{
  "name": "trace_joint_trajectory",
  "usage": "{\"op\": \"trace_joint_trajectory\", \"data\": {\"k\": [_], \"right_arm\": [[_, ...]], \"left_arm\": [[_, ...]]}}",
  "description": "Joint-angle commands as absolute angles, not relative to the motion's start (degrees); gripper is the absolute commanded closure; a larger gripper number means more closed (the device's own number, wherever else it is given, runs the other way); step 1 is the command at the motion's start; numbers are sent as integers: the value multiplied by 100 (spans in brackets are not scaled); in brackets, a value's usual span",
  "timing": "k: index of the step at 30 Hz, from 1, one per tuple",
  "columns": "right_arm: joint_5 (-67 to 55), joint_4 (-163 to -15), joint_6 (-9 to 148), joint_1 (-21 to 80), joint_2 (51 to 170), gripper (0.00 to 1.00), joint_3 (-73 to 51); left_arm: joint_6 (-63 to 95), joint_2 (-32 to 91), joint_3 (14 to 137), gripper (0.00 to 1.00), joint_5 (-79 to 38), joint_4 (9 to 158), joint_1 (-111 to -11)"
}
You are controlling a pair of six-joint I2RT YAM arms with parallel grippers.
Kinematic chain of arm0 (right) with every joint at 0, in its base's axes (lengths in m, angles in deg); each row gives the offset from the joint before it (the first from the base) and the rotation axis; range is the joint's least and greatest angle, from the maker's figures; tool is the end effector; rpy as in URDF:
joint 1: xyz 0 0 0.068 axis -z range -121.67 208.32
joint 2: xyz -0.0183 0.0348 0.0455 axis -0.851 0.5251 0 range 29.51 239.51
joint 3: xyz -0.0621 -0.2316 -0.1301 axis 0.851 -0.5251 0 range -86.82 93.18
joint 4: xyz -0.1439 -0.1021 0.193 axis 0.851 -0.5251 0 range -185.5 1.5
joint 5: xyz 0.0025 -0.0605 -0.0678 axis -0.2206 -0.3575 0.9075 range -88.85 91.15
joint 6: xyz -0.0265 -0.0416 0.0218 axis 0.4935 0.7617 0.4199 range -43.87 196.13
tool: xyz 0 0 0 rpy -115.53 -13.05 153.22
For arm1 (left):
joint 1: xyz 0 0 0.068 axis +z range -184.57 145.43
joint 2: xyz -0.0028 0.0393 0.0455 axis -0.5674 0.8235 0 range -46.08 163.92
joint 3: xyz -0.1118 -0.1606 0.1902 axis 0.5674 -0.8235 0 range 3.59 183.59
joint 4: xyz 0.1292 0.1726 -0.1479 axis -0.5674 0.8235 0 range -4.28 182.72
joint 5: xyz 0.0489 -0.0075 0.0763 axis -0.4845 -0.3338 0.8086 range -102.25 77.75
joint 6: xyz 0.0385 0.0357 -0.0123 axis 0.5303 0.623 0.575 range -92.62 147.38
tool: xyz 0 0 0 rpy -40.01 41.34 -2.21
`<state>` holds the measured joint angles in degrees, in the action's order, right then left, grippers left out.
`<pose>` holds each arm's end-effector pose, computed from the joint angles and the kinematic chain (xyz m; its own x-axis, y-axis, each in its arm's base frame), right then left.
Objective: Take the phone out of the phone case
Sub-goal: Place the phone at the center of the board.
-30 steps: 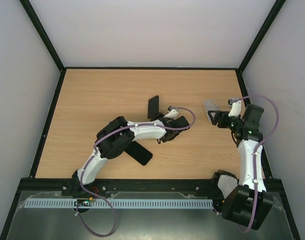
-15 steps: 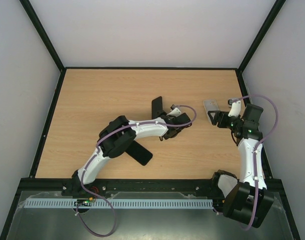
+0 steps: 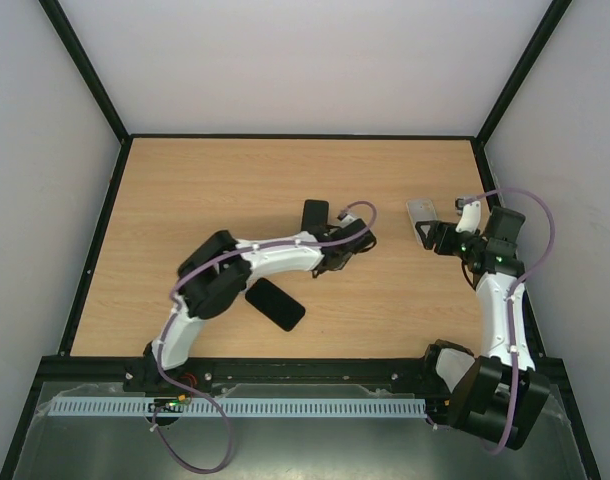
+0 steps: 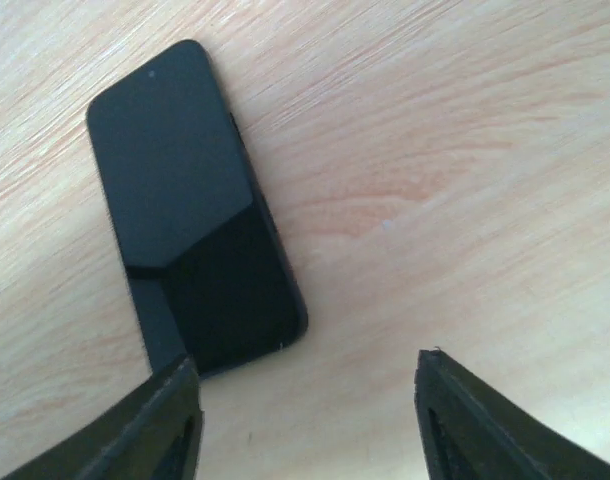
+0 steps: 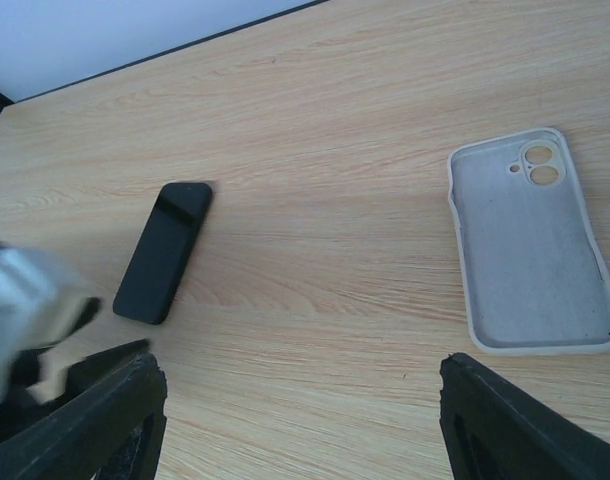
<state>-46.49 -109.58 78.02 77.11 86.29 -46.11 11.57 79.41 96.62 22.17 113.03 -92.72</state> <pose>0.2030 -0.0412 0.2649 -0.5601 0.1669 -0.8115 -0.3593 0.8336 0.4195 0.2621 -0.3837 0.1584 -0.5887 0.5217 -0.6174 0.4056 0.8514 0.3327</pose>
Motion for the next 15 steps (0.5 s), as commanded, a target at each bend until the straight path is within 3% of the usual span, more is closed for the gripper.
{"op": "trace_joint_trajectory", "data": {"k": [1, 6, 9, 15], "right_arm": [[-4612, -10828, 7805, 7711, 8743, 27, -4609], [-4609, -10825, 7902, 7708, 8579, 27, -4670], [-4755, -10801, 7847, 7703, 8540, 27, -4705], [-4779, -10834, 7871, 7706, 8671, 27, -4667]], "left_arm": [[183, 6430, 8673, 39, 1062, 10729, -9224], [-1115, 5270, 7253, 27, 937, 10711, -8985], [-1579, 4507, 6148, 22, 257, 10312, -8693], [-2433, 3582, 4795, 14, 101, 10410, -8380]]}}
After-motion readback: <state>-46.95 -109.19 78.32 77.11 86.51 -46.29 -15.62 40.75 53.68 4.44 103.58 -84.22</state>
